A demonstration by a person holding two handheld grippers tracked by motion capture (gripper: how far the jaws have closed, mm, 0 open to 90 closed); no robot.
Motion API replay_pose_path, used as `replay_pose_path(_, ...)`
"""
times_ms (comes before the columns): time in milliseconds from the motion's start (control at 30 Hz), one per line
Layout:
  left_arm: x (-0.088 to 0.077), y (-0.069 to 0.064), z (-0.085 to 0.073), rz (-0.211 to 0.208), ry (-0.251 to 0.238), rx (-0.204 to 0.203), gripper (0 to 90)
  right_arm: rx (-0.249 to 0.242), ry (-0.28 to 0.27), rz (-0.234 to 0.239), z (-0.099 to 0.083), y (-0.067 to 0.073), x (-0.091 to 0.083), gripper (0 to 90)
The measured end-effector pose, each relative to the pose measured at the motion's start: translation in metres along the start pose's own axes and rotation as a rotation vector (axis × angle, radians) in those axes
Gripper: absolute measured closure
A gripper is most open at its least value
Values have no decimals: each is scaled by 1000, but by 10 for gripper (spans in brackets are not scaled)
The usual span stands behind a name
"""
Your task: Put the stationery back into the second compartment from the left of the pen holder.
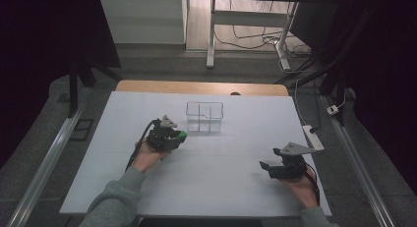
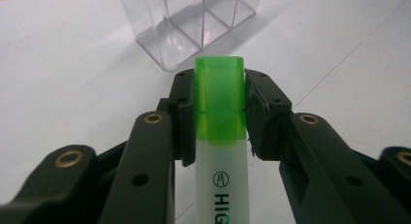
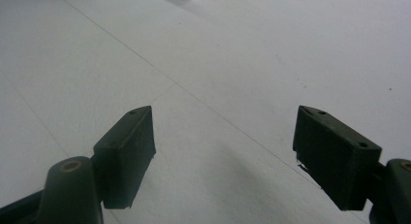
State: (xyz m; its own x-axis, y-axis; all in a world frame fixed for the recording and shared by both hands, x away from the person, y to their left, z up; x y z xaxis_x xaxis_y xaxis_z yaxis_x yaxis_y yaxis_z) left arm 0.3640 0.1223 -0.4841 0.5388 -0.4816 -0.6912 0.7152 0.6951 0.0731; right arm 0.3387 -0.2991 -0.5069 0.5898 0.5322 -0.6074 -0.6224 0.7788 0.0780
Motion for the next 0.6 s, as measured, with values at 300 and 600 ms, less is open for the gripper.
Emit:
replay_pose_path(300,-15,6,-4,11,-56,-6,666,-8,0,13,0,1,0,224)
replay_pose_path(600,-29,12,-4,22,-131,-18,665,-7,5,14,-1,1,-1,224)
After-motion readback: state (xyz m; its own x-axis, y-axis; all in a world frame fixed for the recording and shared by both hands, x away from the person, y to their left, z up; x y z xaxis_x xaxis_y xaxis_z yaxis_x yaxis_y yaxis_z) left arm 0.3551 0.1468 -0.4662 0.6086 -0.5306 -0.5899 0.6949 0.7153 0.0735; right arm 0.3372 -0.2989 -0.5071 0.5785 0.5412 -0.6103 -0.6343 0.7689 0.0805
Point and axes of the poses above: each handheld gripper's, and its own axes: x roughly forward along the jaws, z roughly out of its top, y roughly to its left, the point moved 1 cm from there along x, roughly forward along the jaws, and after that the axes turned 10 degrees about x, right-handed, at the moved point
